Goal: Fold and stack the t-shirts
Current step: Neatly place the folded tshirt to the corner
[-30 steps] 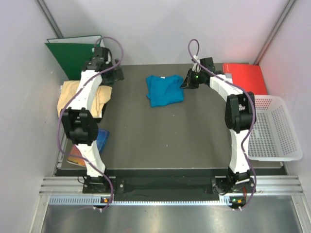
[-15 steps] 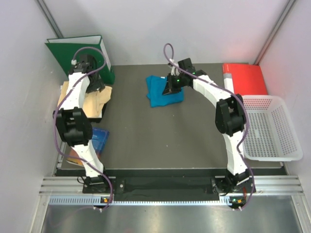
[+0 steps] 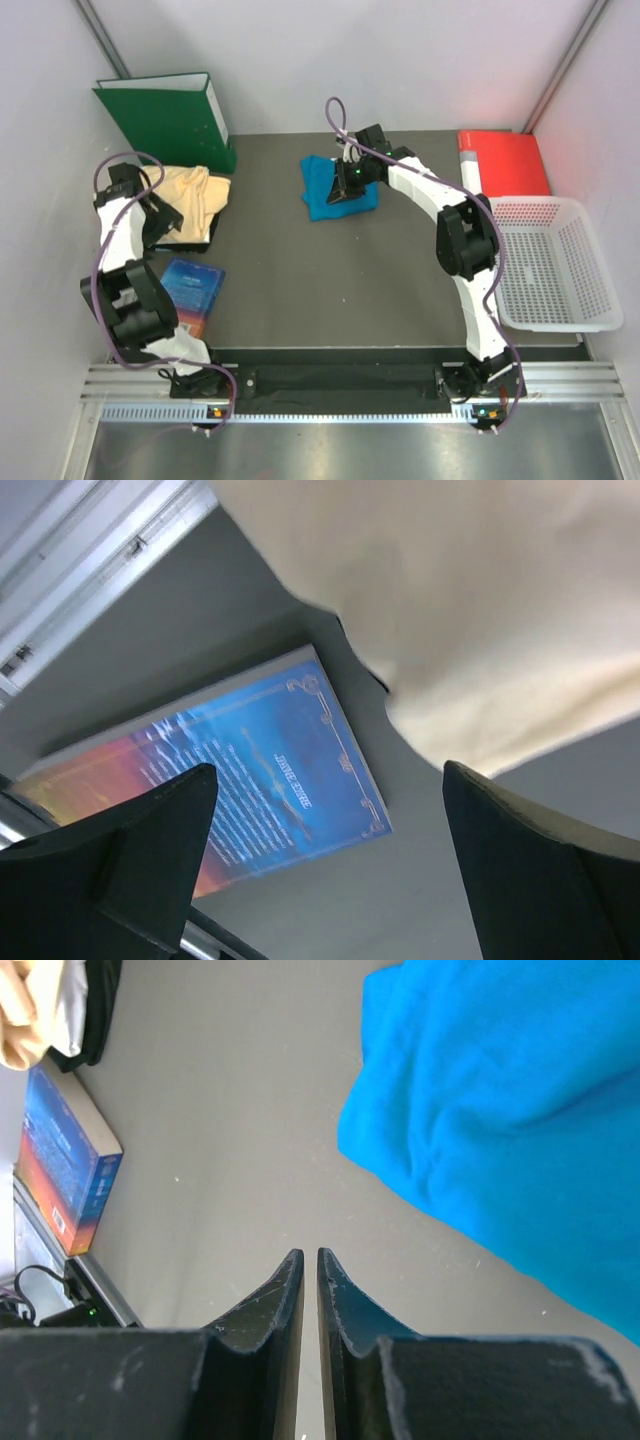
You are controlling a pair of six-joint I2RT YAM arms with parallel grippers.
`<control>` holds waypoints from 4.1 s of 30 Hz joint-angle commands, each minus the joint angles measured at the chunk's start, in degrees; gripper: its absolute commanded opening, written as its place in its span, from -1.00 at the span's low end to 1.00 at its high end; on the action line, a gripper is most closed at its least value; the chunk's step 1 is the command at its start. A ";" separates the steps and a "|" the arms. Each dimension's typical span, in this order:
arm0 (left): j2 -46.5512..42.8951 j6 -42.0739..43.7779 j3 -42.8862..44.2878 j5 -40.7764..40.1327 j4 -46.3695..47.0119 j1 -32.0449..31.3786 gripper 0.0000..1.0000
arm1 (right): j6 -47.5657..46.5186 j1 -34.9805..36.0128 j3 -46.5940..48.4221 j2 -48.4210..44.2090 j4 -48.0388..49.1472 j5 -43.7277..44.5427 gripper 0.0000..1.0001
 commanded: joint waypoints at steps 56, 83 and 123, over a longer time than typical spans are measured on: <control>25.72 -21.80 -10.35 30.39 43.80 0.64 -1.00 | 2.35 -2.33 5.75 2.67 -2.33 -0.77 0.01; 20.89 -13.62 -13.77 45.86 24.54 -13.25 -1.00 | 2.88 -3.38 5.40 3.46 -1.71 -1.21 0.04; 4.46 6.50 3.54 22.88 -0.33 -18.35 0.98 | 10.88 -16.83 -8.75 -2.17 11.12 6.88 0.41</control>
